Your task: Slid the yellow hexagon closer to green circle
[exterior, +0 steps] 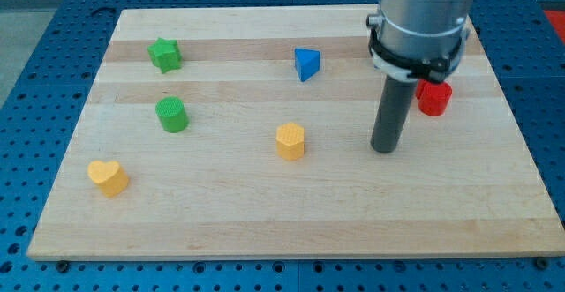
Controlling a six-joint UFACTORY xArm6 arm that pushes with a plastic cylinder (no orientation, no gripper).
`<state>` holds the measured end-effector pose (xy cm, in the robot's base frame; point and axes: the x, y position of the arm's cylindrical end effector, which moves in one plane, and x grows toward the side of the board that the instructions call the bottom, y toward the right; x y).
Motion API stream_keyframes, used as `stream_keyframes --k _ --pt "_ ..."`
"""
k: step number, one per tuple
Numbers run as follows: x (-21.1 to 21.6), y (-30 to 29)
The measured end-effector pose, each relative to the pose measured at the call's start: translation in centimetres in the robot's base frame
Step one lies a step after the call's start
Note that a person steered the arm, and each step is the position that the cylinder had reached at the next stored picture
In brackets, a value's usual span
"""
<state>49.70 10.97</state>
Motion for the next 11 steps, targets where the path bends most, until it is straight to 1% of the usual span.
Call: stream_keyframes --k 1,2,3,4,5,6,7,8,9,10,11 --pt "0.7 -4.5" --pt "0.5 -10.0" --pt "-0.1 -13.6" --pt "-3.3 -17.4" --pt "-5.3 -18.6" --pt "-2.9 -17.7" --pt "-4.4 -14.3" --pt "-8.3 -14.3" --pt "-9.2 -17.9" --pt "-9.2 -24.3" --pt "-9.2 -24.1"
